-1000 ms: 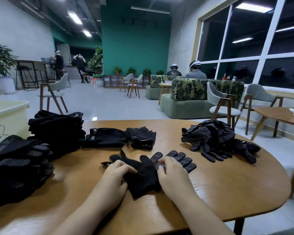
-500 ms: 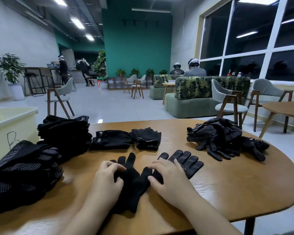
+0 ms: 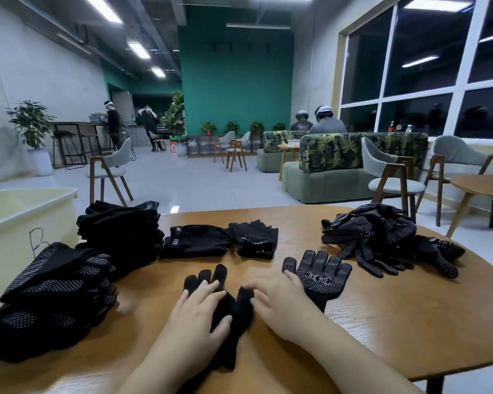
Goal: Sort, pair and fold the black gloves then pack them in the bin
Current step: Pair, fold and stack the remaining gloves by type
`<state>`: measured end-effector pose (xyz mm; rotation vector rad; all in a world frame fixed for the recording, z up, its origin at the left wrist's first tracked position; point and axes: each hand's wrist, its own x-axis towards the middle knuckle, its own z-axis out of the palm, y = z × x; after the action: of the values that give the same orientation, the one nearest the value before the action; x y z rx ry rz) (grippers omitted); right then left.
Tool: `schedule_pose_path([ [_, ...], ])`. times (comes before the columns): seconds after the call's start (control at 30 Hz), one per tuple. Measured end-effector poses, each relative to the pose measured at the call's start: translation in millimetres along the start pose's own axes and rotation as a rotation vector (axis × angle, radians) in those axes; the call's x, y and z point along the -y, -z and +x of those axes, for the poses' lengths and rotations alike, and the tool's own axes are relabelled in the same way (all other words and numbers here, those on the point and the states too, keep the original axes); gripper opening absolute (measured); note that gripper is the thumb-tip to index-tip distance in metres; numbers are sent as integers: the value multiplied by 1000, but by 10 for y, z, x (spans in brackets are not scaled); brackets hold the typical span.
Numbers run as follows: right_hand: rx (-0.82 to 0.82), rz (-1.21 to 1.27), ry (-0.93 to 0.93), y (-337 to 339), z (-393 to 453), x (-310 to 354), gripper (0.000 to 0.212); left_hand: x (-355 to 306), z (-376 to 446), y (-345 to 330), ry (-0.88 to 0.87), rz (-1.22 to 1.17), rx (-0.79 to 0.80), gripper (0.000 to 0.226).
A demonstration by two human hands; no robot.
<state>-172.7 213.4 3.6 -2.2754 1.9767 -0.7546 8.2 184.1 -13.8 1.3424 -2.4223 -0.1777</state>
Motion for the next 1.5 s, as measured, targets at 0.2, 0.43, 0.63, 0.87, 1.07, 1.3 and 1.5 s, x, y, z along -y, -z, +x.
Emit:
schedule_pose_path([
  [0.2,144,-66,-34,-63,372,144,30,-4,0,-7,85,-39,36,57],
  [0.43,233,143,-92,-201,333,157,25,11,-1,24,108,-139,-76,17],
  [0.63,32,81,-12,-285,347,248,17,-7,7,-31,90,-112,-60,33],
  [0.87,-28,180,-4,-273,320,215,13,-15,6,-15,118,-107,-4,38],
  [1.07,111,79,-75,-274,319,194,29,-15,9,-9,119,-109,3,38],
  [1.3,-57,124,6,-301,382,236,23,-17,12,-4,130,-75,88,50],
  [1.5,-130,247,93,-344,382,230,21,-22,25,-15,138,-53,109,52],
])
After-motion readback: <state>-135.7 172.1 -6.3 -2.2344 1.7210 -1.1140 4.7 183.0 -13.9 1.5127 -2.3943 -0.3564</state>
